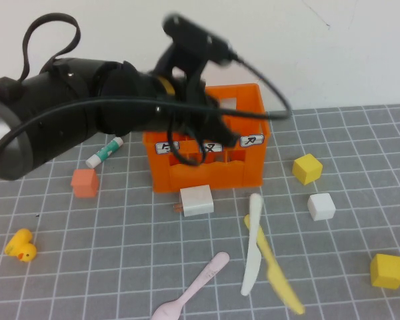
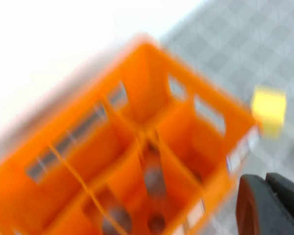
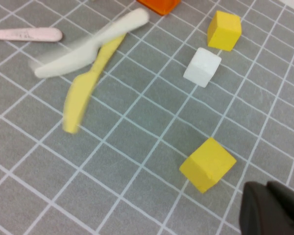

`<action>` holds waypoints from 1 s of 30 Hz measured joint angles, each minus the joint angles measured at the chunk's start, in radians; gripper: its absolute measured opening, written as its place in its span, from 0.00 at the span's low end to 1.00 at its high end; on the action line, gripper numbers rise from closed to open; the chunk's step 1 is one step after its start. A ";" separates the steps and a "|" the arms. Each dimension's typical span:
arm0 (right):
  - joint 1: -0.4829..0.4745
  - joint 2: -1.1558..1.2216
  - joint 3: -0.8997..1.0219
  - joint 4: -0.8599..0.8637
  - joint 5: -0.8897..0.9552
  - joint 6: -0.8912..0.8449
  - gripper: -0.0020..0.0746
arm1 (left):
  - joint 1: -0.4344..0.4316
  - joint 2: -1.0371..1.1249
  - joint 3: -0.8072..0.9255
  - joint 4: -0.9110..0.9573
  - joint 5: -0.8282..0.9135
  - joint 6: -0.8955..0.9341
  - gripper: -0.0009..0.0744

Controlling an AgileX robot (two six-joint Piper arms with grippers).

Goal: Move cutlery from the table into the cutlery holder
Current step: Pick up the knife

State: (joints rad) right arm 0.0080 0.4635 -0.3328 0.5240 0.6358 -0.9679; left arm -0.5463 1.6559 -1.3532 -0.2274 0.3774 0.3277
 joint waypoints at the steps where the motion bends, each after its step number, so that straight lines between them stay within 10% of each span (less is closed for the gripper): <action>1: 0.000 0.000 0.000 0.000 0.000 0.000 0.02 | 0.000 0.000 0.000 -0.016 -0.038 0.000 0.02; 30: 0.000 0.000 0.000 0.002 -0.002 0.000 0.02 | 0.000 0.000 0.000 -0.057 0.122 0.000 0.01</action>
State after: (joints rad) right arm 0.0080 0.4635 -0.3328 0.5263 0.6341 -0.9679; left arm -0.5463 1.6559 -1.3532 -0.2840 0.4991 0.3277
